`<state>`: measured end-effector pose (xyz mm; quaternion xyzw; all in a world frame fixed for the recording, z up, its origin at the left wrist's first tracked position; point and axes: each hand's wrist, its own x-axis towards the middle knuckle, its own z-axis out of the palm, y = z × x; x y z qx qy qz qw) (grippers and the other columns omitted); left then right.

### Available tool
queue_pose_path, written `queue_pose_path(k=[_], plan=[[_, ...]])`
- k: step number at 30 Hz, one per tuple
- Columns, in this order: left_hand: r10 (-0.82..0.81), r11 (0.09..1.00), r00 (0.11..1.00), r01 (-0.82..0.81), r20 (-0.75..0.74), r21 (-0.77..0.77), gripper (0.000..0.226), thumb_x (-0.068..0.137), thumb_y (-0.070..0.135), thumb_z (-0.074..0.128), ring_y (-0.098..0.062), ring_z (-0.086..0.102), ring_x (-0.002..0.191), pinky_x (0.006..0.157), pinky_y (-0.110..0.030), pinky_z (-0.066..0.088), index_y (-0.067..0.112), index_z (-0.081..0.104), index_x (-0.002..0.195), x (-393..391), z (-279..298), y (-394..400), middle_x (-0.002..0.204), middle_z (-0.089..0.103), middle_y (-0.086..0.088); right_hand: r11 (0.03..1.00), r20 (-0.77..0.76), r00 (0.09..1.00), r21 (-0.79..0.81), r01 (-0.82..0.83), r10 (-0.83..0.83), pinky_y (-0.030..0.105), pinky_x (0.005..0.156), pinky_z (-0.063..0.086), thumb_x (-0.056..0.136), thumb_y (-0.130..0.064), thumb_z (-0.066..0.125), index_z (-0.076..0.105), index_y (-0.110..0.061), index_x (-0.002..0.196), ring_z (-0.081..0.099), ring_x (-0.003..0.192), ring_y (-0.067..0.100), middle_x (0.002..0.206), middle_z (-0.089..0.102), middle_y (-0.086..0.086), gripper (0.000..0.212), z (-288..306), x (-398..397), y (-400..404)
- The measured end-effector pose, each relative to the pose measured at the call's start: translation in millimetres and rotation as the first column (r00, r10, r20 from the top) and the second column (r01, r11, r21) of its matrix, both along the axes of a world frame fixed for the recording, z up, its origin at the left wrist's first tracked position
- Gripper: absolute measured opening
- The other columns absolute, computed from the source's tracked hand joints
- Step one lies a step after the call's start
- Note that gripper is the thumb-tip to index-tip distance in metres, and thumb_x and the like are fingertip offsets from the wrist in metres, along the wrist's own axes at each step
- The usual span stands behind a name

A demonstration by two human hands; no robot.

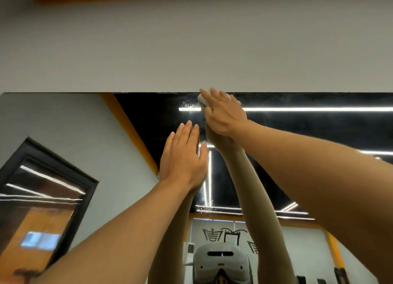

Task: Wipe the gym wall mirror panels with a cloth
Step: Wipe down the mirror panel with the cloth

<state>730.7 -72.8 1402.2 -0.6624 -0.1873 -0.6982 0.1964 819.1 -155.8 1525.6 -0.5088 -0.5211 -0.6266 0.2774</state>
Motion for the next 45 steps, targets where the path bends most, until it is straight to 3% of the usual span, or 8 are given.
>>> queue_pose_path(k=[5,17,22,28,32,35,37,45], plan=[[-0.011,1.000,1.000,0.011,-0.008,0.010,0.065,0.098,0.050,0.014,-0.008,-0.003,0.152,0.121,-0.026,-0.005,0.025,0.015,0.158,0,1,2,0.166,0.007,0.008,0.992,0.009,0.997,-0.096,0.081,-0.081,0.042,0.121,-0.006,0.108,-0.042,0.011,0.003,-0.031,0.158,-0.007,0.152,0.025,0.166,-0.006,0.002,0.053,13,2,5],[-0.019,0.998,1.000,0.018,0.020,0.053,0.071,0.090,0.050,0.015,-0.007,0.005,0.151,0.118,-0.022,-0.001,0.025,0.021,0.156,1,2,7,0.164,0.014,0.009,0.977,-0.329,0.938,0.139,0.163,-0.109,0.050,0.122,0.007,0.103,-0.048,0.008,0.009,-0.026,0.158,0.007,0.151,0.031,0.166,0.006,0.008,0.059,16,162,-123],[-0.009,0.998,1.000,0.008,0.019,0.067,0.069,0.092,0.048,0.017,-0.008,0.007,0.151,0.116,-0.020,-0.002,0.023,0.024,0.156,2,2,10,0.164,0.017,0.007,0.972,-0.406,0.911,0.177,0.151,-0.068,0.049,0.122,0.001,0.106,-0.041,0.013,0.007,-0.025,0.158,0.003,0.151,0.033,0.166,0.001,0.007,0.055,10,154,-113],[0.006,0.998,1.000,-0.006,0.000,0.058,0.070,0.092,0.049,0.017,-0.002,0.002,0.148,0.117,-0.022,-0.002,0.023,0.020,0.156,1,2,11,0.164,0.015,0.007,0.999,0.004,0.999,-0.018,0.043,-0.043,0.041,0.118,0.012,0.106,-0.032,0.024,0.028,-0.022,0.150,0.014,0.146,0.028,0.160,0.018,0.008,0.045,-26,68,-50],[0.039,0.998,0.999,-0.038,-0.004,0.057,0.070,0.093,0.050,0.018,-0.005,0.005,0.150,0.116,-0.021,-0.001,0.022,0.021,0.156,1,4,13,0.164,0.016,0.007,0.970,0.108,0.994,-0.239,0.038,-0.012,0.041,0.121,-0.006,0.108,-0.038,0.016,0.009,-0.033,0.157,-0.009,0.151,0.021,0.166,-0.005,-0.002,0.050,-43,61,-46],[0.037,0.997,0.999,-0.037,0.002,0.061,0.069,0.093,0.050,0.018,-0.006,0.006,0.150,0.117,-0.022,0.001,0.021,0.022,0.156,1,4,14,0.164,0.018,0.005,0.969,0.130,0.991,-0.240,0.055,-0.024,0.038,0.122,0.001,0.108,-0.038,0.018,0.017,-0.034,0.156,-0.001,0.151,0.018,0.166,0.003,-0.005,0.048,-30,88,-71],[0.047,0.997,0.999,-0.047,0.002,0.059,0.070,0.093,0.050,0.018,-0.007,0.007,0.150,0.118,-0.022,0.001,0.020,0.022,0.156,2,4,14,0.164,0.018,0.005,0.988,0.088,0.995,-0.148,0.053,-0.041,0.041,0.122,0.009,0.107,-0.041,0.019,0.021,-0.032,0.154,0.008,0.151,0.022,0.164,0.010,-0.004,0.049,-18,116,-89],[0.057,0.997,0.998,-0.058,0.009,0.058,0.072,0.092,0.053,0.019,-0.010,0.009,0.151,0.118,-0.026,0.004,0.021,0.023,0.156,2,4,16,0.163,0.019,0.005,0.990,-0.300,0.945,0.010,0.140,-0.131,0.043,0.121,-0.003,0.107,-0.042,0.011,-0.003,-0.031,0.158,-0.008,0.152,0.020,0.166,-0.009,-0.004,0.053,1,222,-174]])
